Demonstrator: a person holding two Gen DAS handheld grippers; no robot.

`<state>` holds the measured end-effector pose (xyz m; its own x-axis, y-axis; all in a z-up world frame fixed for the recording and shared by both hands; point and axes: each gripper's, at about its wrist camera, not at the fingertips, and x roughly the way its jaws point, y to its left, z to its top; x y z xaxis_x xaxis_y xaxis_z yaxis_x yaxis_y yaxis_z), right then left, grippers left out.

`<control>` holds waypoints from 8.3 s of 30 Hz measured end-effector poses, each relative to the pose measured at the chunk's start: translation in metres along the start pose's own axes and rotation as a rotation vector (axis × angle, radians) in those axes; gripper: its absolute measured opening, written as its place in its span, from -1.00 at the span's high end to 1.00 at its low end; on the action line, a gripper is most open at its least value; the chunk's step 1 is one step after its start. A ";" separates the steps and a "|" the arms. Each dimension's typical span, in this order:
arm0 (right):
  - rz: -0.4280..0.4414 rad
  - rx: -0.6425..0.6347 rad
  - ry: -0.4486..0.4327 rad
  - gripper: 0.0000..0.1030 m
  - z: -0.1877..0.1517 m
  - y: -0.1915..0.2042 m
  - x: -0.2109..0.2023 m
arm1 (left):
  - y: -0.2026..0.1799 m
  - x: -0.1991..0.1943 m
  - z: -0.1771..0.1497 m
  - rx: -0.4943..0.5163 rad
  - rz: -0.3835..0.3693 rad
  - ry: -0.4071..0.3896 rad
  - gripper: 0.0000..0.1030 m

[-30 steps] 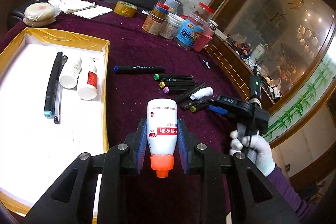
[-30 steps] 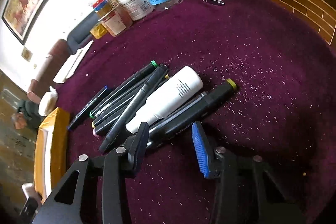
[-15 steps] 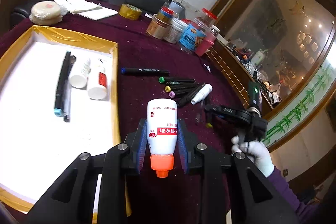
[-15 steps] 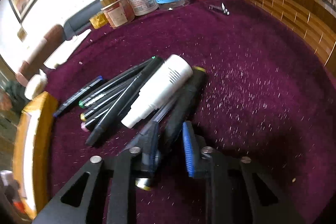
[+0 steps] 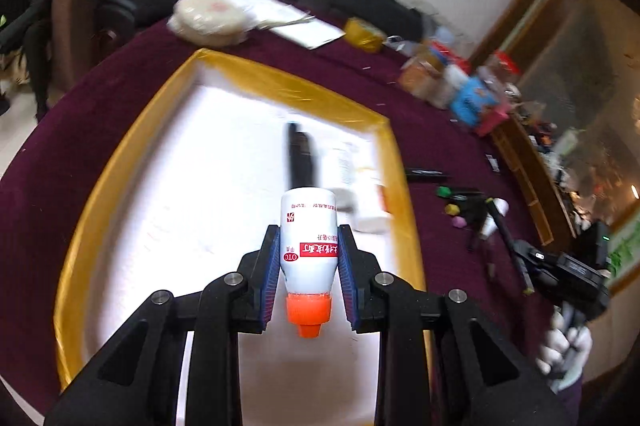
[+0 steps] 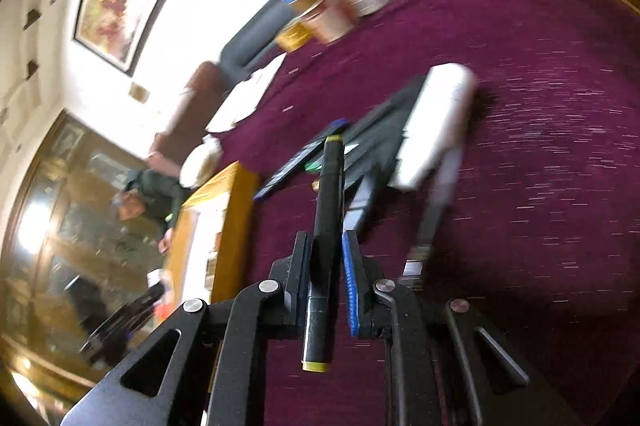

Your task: Organize rigid objects

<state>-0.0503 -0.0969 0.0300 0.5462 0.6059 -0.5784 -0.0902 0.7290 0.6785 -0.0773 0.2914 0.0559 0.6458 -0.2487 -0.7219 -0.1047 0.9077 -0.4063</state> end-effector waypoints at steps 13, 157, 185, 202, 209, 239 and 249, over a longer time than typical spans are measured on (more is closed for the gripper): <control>0.100 -0.148 0.162 0.74 -0.015 0.121 0.099 | 0.031 0.062 0.045 -0.032 0.133 0.099 0.52; -0.277 -0.123 -0.065 0.32 0.051 -0.010 0.042 | -0.092 0.007 -0.039 0.136 -0.186 -0.039 0.76; -0.063 -0.170 0.025 0.74 0.010 0.072 0.041 | 0.035 0.031 0.006 -0.108 0.106 0.069 0.76; 0.040 -0.318 0.299 0.73 -0.030 0.196 0.185 | 0.053 -0.029 0.006 -0.119 0.111 -0.133 0.21; -0.069 -0.367 0.343 0.73 -0.035 0.222 0.255 | 0.066 -0.054 -0.017 -0.141 0.076 -0.166 0.21; -0.392 -0.103 -0.115 0.41 0.031 -0.016 -0.005 | -0.074 -0.010 -0.041 0.084 -0.041 -0.047 -0.05; -0.395 -0.081 -0.129 0.41 0.045 -0.042 0.002 | -0.174 0.032 -0.055 0.306 -0.033 0.055 -0.04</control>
<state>-0.0079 -0.1406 0.0211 0.6509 0.2339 -0.7223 0.0849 0.9229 0.3754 -0.0799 0.1075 0.0730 0.6023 -0.2898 -0.7438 0.1537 0.9564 -0.2482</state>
